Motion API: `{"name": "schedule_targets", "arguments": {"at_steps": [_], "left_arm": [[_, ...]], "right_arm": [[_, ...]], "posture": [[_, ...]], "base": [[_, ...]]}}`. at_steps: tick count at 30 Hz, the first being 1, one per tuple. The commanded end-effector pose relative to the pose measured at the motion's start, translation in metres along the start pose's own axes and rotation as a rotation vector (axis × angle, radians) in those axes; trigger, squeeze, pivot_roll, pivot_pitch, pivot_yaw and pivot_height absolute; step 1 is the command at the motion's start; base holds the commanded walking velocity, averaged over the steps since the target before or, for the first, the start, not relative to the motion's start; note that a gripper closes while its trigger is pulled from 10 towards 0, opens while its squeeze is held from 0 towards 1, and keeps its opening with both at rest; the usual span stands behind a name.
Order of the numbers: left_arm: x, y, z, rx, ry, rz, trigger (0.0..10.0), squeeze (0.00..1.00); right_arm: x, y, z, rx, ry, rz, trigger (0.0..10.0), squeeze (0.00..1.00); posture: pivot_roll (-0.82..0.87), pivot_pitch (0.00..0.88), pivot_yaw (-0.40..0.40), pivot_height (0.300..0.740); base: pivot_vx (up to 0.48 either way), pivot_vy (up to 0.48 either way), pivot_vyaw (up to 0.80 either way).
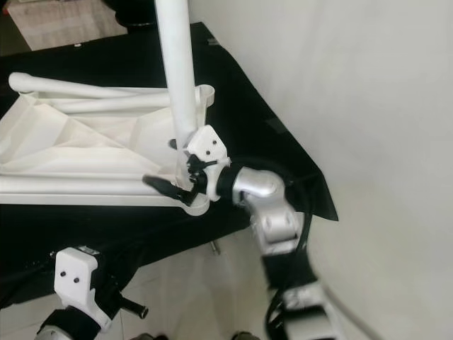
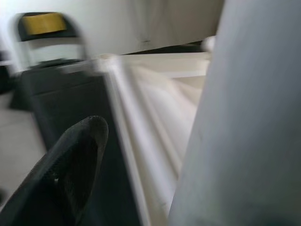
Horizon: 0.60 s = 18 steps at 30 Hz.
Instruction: Building children table
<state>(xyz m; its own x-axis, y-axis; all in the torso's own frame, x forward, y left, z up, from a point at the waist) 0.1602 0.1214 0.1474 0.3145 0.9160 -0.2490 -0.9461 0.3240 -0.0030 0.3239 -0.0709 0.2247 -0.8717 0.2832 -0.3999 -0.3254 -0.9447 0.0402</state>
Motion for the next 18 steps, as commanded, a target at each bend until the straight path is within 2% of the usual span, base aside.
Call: {"name": "schedule_targets", "arguments": {"at_steps": [1, 2, 3, 9, 10, 12, 13, 18], "left_arm": [[-0.002, 0.002, -0.001, 0.005, 0.002, 0.004, 10.0, 0.0], [-0.003, 0.003, -0.001, 0.005, 0.002, 0.004, 10.0, 0.0], [-0.003, 0.004, -0.001, 0.005, 0.003, 0.005, 10.0, 0.0], [-0.005, 0.007, 0.0, 0.011, 0.006, 0.007, 10.0, 0.0], [-0.005, 0.009, 0.0, 0.013, 0.006, 0.007, 10.0, 0.0], [-0.005, 0.01, 0.0, 0.015, 0.007, 0.007, 10.0, 0.0], [-0.006, 0.01, 0.0, 0.017, 0.007, 0.007, 10.0, 0.0], [-0.006, 0.011, 0.0, 0.02, 0.008, 0.006, 10.0, 0.0]], "right_arm": [[-0.001, -0.002, 0.001, -0.036, -0.009, 0.14, 10.0, 0.97], [-0.007, 0.0, 0.001, -0.038, -0.019, 0.187, 10.0, 0.51], [-0.013, 0.0, 0.0, -0.037, -0.039, 0.211, 10.0, 0.0], [-0.026, -0.005, -0.004, -0.023, -0.07, 0.264, 10.0, 0.0], [-0.027, -0.007, -0.003, -0.034, -0.083, 0.287, 5.0, 0.0], [-0.027, -0.008, -0.002, -0.043, -0.093, 0.302, 5.0, 0.0], [-0.026, -0.009, -0.001, -0.049, -0.101, 0.317, 0.0, 0.0], [-0.028, -0.01, -0.001, -0.056, -0.1, 0.342, 0.0, 0.0]], "posture": [[0.04, 0.169, -0.022, 0.74], [0.04, 0.171, -0.023, 0.74], [0.04, 0.173, -0.022, 0.74], [0.06, 0.182, -0.017, 0.74], [0.06, 0.185, -0.014, 0.74], [0.06, 0.185, -0.014, 0.74], [0.07, 0.188, -0.013, 0.74], [0.07, 0.189, -0.013, 0.74]], "base": [[0.0, 0.0, 0.0], [0.0, 0.0, 0.0], [0.0, 0.0, 0.0], [0.0, 0.0, 0.0], [0.0, 0.0, 0.0], [0.0, 0.0, 0.0], [0.0, 0.0, 0.0], [0.0, 0.0, 0.0]]}}
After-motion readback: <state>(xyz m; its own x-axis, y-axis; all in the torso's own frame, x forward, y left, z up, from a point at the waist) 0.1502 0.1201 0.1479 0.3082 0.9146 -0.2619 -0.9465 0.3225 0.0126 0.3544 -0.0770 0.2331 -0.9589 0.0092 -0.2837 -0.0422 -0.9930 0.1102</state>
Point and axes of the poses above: a point about 5 cm out from each wrist's last joint towards the gripper, its own y axis pointing back from the gripper into the wrist, its own z axis along the axis of the wrist's last joint, x = y × z, the point moved 1 cm from there along -y, pointing out of the wrist towards the gripper, and after that the axes turned 8 degrees about y, right-handed, at the moved point
